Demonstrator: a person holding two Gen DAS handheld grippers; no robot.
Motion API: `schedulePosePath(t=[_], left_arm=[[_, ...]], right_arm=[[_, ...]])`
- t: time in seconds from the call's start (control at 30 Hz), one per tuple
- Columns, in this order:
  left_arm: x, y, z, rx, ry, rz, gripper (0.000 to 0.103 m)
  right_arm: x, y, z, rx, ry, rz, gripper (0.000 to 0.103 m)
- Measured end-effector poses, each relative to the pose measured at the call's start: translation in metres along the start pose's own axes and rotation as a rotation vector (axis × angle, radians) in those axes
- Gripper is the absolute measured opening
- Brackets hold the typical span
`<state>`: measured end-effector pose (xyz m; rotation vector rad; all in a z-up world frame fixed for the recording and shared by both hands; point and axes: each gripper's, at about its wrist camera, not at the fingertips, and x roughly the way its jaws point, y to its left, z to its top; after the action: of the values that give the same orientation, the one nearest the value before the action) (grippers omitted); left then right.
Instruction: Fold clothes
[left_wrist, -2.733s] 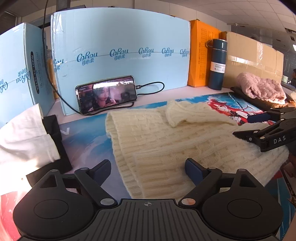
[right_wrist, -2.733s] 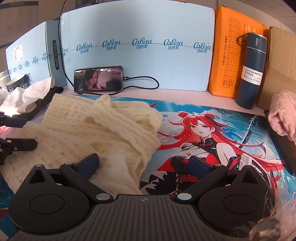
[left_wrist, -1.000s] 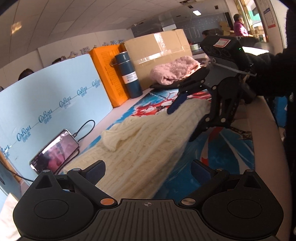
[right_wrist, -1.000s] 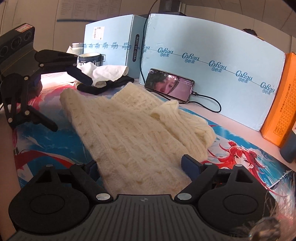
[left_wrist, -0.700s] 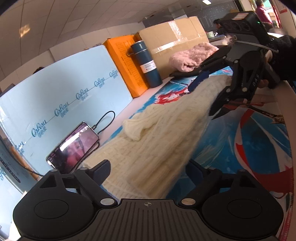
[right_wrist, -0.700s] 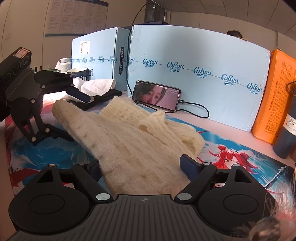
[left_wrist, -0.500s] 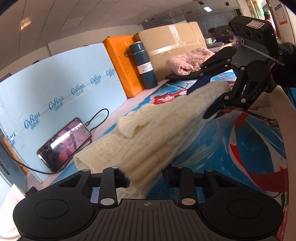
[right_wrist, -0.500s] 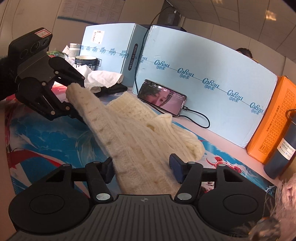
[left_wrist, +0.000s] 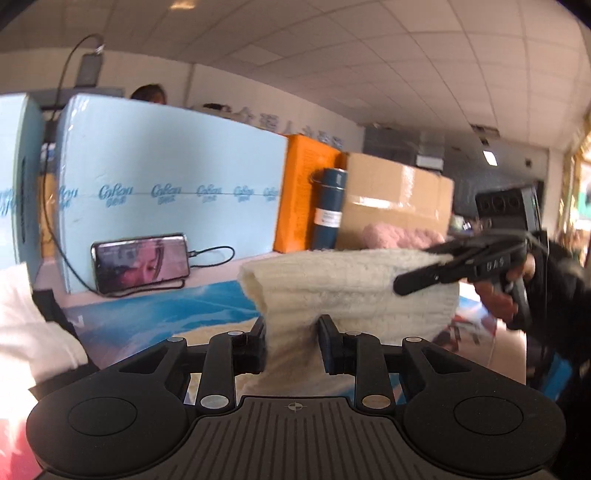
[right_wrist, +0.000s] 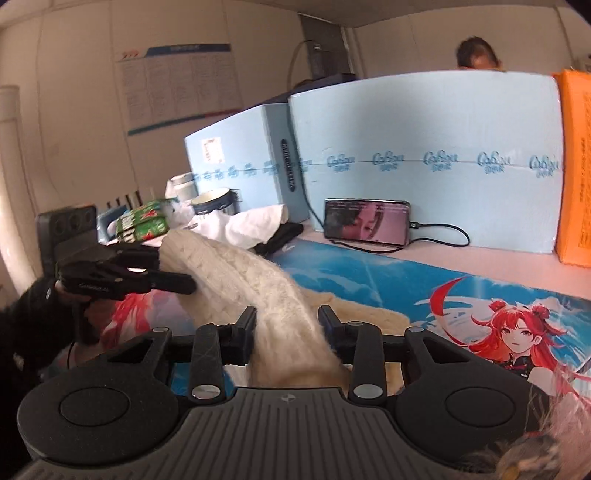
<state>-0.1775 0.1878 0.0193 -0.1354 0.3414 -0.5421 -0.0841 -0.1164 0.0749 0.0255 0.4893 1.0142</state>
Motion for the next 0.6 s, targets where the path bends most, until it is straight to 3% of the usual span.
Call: schedulePosePath(t=[0.07,0.13,0.2,0.23,0.27,0.3,0.37,0.47,0.5,0.57,0.6], left_arm=[[0.01,0.012,0.002,-0.107,-0.007,0.023,0.026],[0.016,0.018,0.002,-0.136,0.013,0.036,0.026],[0.018,0.027,0.0,-0.19,0.024,-0.009,0.027],[0.019,0.03,-0.001,-0.222,0.024,-0.032,0.032],[0.02,0.032,-0.002,-0.251,0.021,-0.049,0.05],[0.022,0.034,-0.004,-0.28,0.017,-0.066,0.061],[0.028,0.034,-0.004,-0.292,0.017,-0.063,0.064],[0.04,0.03,-0.005,-0.281,0.05,0.011,0.06],[0.044,0.03,-0.005,-0.275,0.062,0.04,0.042],[0.047,0.031,-0.007,-0.271,0.079,0.076,0.035],[0.047,0.032,-0.008,-0.277,0.08,0.077,0.031]], right_arm=[[0.015,-0.021,0.001,0.107,-0.031,0.006,0.033],[0.023,-0.033,0.002,0.192,-0.069,0.036,0.033],[0.029,-0.037,0.004,0.224,-0.093,0.057,0.033],[0.034,-0.039,0.005,0.239,-0.093,0.078,0.033],[0.039,-0.042,0.007,0.254,-0.092,0.098,0.033],[0.046,-0.044,0.008,0.266,-0.087,0.119,0.033],[0.057,-0.05,0.01,0.292,-0.086,0.126,0.033],[0.065,-0.059,0.011,0.339,-0.104,0.096,0.033],[0.067,-0.061,0.011,0.353,-0.109,0.079,0.035],[0.064,-0.063,0.012,0.37,-0.123,-0.003,0.049],[0.059,-0.063,0.012,0.37,-0.147,-0.06,0.067]])
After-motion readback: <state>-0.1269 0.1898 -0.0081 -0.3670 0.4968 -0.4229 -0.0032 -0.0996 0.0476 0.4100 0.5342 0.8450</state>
